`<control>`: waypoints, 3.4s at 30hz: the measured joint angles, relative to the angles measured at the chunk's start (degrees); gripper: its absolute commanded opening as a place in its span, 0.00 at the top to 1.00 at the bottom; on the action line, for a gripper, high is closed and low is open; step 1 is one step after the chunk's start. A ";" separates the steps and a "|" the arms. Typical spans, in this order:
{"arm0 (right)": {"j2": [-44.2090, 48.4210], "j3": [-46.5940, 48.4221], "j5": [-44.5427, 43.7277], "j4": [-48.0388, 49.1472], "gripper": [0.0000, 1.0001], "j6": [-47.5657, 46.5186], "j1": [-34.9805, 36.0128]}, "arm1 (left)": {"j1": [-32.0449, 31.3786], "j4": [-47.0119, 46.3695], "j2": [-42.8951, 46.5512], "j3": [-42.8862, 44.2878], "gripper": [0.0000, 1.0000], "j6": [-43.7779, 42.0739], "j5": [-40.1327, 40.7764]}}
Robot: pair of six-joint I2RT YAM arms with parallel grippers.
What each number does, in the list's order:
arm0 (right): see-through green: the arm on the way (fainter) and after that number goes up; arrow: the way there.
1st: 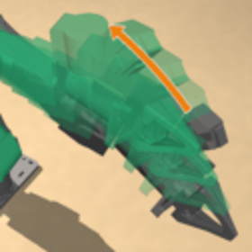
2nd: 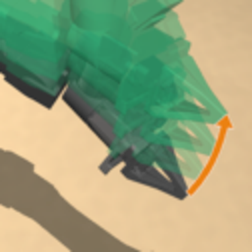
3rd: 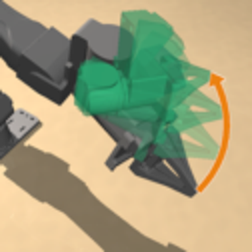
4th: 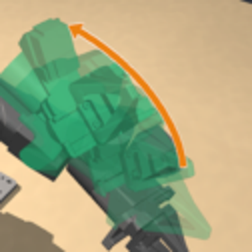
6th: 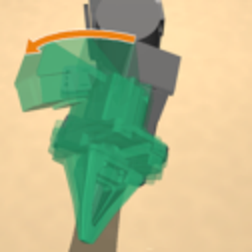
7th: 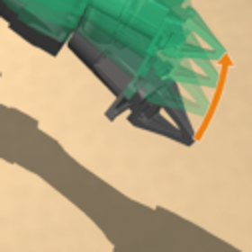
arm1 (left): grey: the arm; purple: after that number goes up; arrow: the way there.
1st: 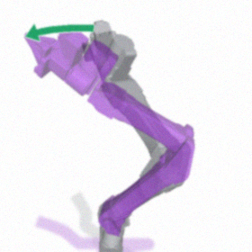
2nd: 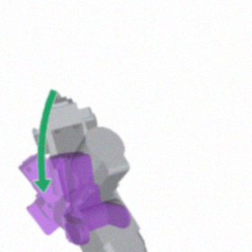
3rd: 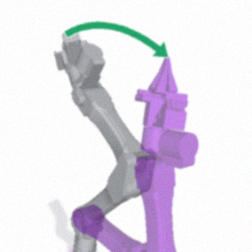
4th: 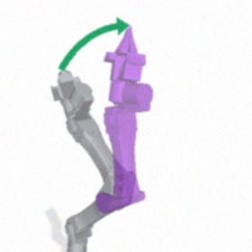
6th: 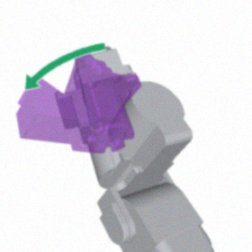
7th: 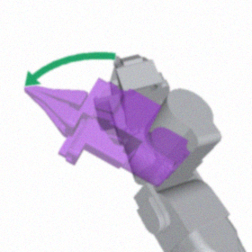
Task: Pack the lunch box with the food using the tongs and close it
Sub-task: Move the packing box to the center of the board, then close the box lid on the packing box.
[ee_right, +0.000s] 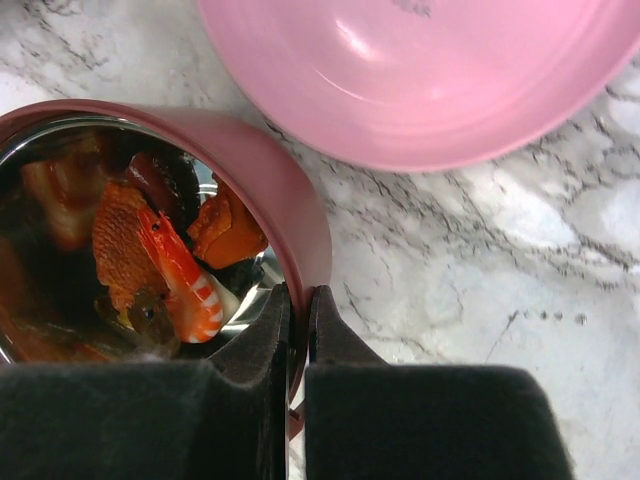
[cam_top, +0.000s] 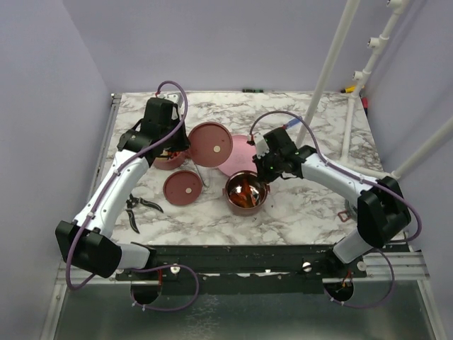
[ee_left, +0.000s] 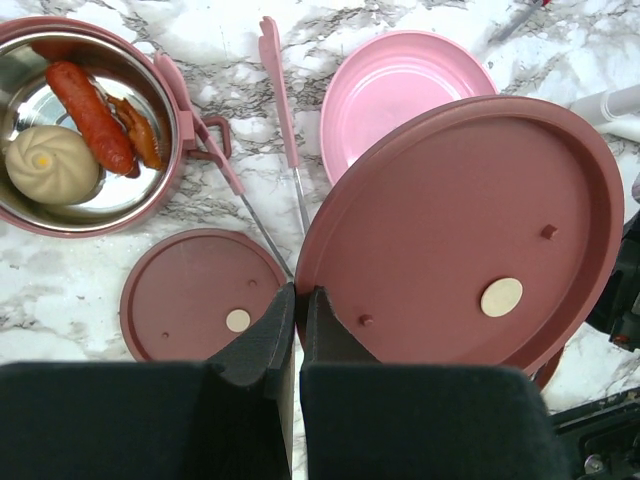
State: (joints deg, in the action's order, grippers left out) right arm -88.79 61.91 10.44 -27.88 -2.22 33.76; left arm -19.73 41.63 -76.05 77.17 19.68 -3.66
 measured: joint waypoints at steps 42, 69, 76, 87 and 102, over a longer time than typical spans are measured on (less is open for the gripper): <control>16.74 0.94 -12.04 -5.05 0.22 15.32 -12.85 | -19.30 1.77 2.25 -6.34 1.00 19.28 5.75; 19.96 -3.30 -5.51 -0.46 0.22 19.78 -12.83 | -26.47 0.85 -5.57 -10.43 1.00 20.63 17.40; 19.91 -3.30 -4.76 -0.46 0.22 20.20 -12.83 | -26.45 0.83 -6.05 -10.91 1.00 19.12 17.44; 19.34 -3.32 -2.91 -0.44 0.22 20.20 -12.83 | -26.10 -0.79 -7.56 -10.91 1.00 17.57 17.18; 19.04 -4.35 -0.81 -0.44 0.22 20.20 -12.83 | -24.57 -2.47 -9.31 -10.88 0.83 15.56 15.82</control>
State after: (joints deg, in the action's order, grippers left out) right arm -69.76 57.56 9.63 -28.32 17.98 20.93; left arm -44.29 39.16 -85.36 66.28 35.24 12.16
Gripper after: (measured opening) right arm 0.781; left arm 0.055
